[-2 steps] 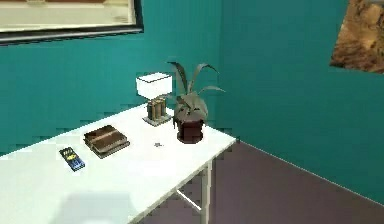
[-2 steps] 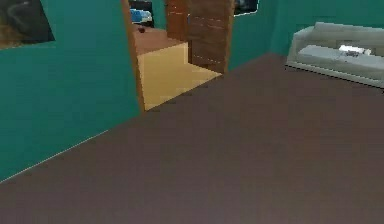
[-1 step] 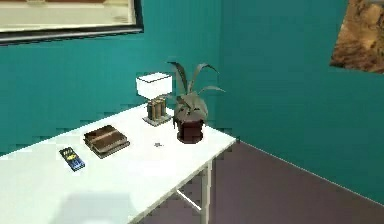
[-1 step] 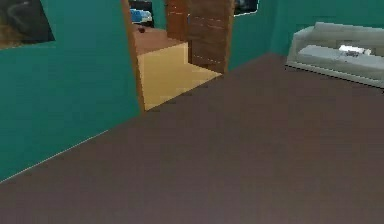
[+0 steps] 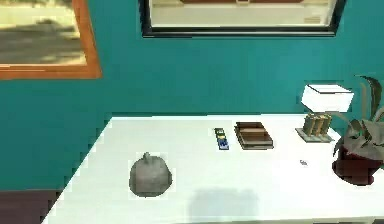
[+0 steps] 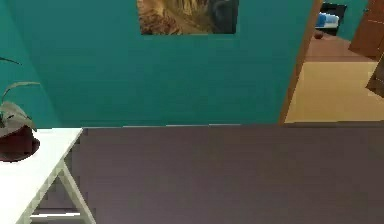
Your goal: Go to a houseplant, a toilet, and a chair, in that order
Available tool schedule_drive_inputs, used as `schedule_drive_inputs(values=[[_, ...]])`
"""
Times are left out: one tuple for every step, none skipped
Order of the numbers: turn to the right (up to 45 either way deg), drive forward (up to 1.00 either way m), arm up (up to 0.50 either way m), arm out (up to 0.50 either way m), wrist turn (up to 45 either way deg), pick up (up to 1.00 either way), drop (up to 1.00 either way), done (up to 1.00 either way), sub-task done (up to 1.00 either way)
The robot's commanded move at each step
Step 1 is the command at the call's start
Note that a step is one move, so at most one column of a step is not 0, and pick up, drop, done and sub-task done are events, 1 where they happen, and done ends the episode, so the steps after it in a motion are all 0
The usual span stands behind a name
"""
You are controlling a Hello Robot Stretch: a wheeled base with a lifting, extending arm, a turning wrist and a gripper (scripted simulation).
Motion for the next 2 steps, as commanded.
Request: schedule_drive_inputs(values=[[-45.0,0.00,0.00,0.00,0.0,0.00,0.00,0.00,0.00],[-45.0,0.00,0.00,0.00,0.0,0.00,0.00,0.00,0.00]])
